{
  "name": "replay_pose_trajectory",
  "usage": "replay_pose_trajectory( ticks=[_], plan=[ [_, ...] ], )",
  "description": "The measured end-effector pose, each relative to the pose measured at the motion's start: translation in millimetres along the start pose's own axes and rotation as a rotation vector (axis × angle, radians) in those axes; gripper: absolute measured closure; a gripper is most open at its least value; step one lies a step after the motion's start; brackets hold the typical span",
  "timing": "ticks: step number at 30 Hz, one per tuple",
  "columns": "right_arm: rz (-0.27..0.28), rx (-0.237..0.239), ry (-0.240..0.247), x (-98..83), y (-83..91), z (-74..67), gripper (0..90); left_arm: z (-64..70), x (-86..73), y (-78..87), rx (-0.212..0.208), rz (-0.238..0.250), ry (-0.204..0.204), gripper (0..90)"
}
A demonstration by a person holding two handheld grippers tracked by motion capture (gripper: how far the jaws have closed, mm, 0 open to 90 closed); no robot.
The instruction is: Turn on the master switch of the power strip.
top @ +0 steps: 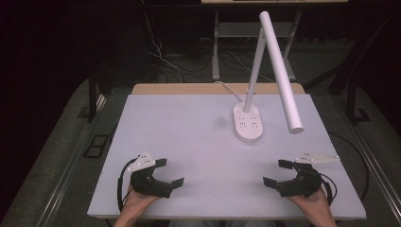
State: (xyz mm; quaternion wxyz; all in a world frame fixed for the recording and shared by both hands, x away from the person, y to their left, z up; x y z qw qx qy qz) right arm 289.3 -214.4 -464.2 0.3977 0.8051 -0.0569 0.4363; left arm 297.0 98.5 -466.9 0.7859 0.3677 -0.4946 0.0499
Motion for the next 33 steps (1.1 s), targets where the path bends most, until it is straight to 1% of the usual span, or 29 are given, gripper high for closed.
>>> replay_pose_trajectory(
  ticks=[7, 10, 12, 18, 20, 25, 27, 28, 30, 33],
  plan=[
    [-0.020, 0.007, 0.003, -1.8, -2.1, -2.1, 0.0, 1.2, 0.9, 0.8, -0.007, 0.000, 0.004, 0.0],
    [-0.024, 0.009, 0.007, -2.3, -2.6, -2.4, 0.0, 2.0, 2.3, 1.6, -0.012, 0.002, -0.003, 0.0],
    [-0.028, 0.012, 0.004, -2.9, -3.4, -2.8, 0.0, 3.1, 4.5, 2.0, -0.010, 0.010, -0.005, 0.5],
    [-0.033, 0.013, 0.009, -3.7, -4.5, -3.6, 0.0, 1.6, 11.9, 2.4, -0.009, 0.000, -0.011, 0.6],
    [-0.036, 0.015, 0.010, -4.1, -4.9, -4.1, 0.0, 0.9, 14.4, 2.7, -0.009, 0.000, -0.006, 0.6],
    [-0.040, 0.012, 0.013, -4.8, -5.5, -4.3, 0.0, -0.3, 15.8, 2.3, -0.013, -0.013, -0.005, 0.5],
    [-0.041, 0.012, 0.014, -4.8, -5.5, -4.2, 0.0, 0.2, 16.0, 1.4, -0.022, -0.023, -0.008, 0.5],
    [-0.041, 0.012, 0.014, -4.9, -5.5, -4.2, 0.0, -0.1, 16.2, -0.6, -0.030, -0.031, -0.011, 0.2],
    [-0.042, 0.013, 0.015, -5.1, -5.4, -4.4, 0.0, -0.5, 16.4, -1.6, -0.032, -0.034, -0.010, 0.2],
    [-0.040, 0.012, 0.013, -5.2, -5.2, -4.3, 0.0, -2.6, 18.9, -5.8, -0.039, -0.052, -0.010, 0.2]
  ],
)
Point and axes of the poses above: each handheld gripper's, and its own axes: y roughly backward along the jaws, x roughly out of its top, z roughly to its right, the point moved 10 cm from there along -y, roughly forward along the jaws, and after that the axes turned 5 degrees about -z, right-handed, at the moved point
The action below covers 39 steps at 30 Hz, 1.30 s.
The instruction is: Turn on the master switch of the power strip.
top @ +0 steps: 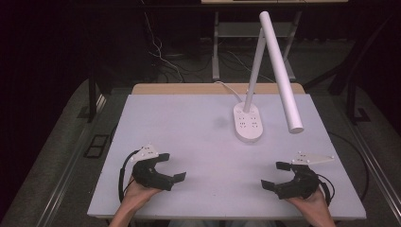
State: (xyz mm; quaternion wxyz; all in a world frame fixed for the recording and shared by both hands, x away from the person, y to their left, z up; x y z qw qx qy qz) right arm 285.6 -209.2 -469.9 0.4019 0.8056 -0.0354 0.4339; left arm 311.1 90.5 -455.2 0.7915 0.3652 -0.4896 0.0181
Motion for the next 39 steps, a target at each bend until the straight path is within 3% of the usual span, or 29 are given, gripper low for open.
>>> replay_pose_trajectory(
  ticks=[18, 28, 39],
  plan=[
    [0.008, -0.010, -0.009, -0.2, 3.9, 4.6, 0.0, -2.7, 22.0, -8.2, -0.034, -0.051, -0.024, 0.3],
    [0.001, -0.011, -0.005, -1.1, 2.9, 4.3, 0.0, 0.2, 43.1, -19.4, -0.064, -0.091, -0.059, 0.6],
    [0.001, -0.014, -0.005, -1.4, 3.2, 4.8, 0.0, -0.2, 58.3, -27.6, -0.067, -0.121, -0.088, 1.1]
  ],
)
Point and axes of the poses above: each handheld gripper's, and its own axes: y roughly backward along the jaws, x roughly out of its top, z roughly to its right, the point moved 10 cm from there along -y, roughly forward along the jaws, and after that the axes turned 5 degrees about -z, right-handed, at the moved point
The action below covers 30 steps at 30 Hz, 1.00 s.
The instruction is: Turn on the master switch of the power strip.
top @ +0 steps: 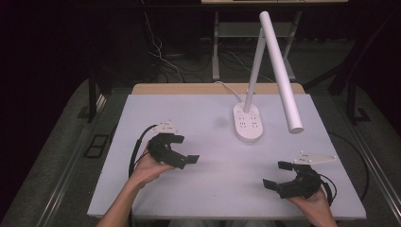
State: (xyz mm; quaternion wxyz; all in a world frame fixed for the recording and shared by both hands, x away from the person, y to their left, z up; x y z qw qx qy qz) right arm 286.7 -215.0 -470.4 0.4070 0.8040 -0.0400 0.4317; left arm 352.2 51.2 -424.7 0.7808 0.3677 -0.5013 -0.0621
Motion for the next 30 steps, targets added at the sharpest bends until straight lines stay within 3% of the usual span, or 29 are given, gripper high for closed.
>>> replay_pose_trajectory(
  ticks=[15, 30],
  plan=[
    [-0.001, 0.000, -0.008, -1.3, 2.9, 0.2, 0.0, -5.3, 31.7, -12.9, -0.009, -0.078, -0.080, 2.2],
    [0.014, -0.007, 0.003, 0.0, 5.3, 2.3, 0.0, -10.1, 63.5, -27.1, -0.005, -0.106, -0.123, 3.6]
  ],
)
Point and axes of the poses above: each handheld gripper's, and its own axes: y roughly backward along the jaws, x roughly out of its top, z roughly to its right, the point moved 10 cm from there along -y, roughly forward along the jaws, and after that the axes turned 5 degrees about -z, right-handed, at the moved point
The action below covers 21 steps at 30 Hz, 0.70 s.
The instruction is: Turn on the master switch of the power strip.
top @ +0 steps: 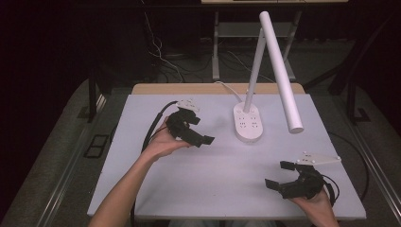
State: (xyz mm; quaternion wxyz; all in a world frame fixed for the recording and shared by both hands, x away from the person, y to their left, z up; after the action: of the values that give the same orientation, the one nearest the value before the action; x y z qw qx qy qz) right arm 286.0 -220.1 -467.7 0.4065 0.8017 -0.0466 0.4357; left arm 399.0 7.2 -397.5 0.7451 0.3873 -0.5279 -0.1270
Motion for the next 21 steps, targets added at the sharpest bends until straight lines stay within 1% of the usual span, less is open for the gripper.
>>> replay_pose_trajectory(
  ticks=[2, 3, 10, 11, 19, 21],
  plan=[
    [0.000, 0.000, 0.000, 0.0, 0.0, 0.0, 0.0, -1.8, 3.2, -1.7, 0.001, 0.000, 0.003, 3.7],
    [0.000, 0.001, 0.000, 0.1, 0.0, -0.1, 0.0, -3.8, 3.8, -1.7, 0.005, -0.011, -0.005, 3.9],
    [0.001, 0.000, 0.000, 0.2, 0.2, 0.3, 0.0, -12.1, 11.7, -8.1, 0.006, -0.014, 0.003, 4.9],
    [0.001, 0.000, 0.000, 0.2, 0.2, 0.3, 0.0, -13.9, 12.2, -8.9, 0.008, -0.020, -0.003, 4.9],
    [0.002, 0.002, 0.000, 0.3, 0.2, 0.0, 0.0, -24.8, 23.2, -14.3, 0.003, -0.015, 0.014, 5.8],
    [0.003, 0.002, 0.002, 0.3, 0.1, 0.0, 0.0, -28.0, 26.5, -15.0, 0.004, -0.016, 0.009, 6.0]
  ],
)
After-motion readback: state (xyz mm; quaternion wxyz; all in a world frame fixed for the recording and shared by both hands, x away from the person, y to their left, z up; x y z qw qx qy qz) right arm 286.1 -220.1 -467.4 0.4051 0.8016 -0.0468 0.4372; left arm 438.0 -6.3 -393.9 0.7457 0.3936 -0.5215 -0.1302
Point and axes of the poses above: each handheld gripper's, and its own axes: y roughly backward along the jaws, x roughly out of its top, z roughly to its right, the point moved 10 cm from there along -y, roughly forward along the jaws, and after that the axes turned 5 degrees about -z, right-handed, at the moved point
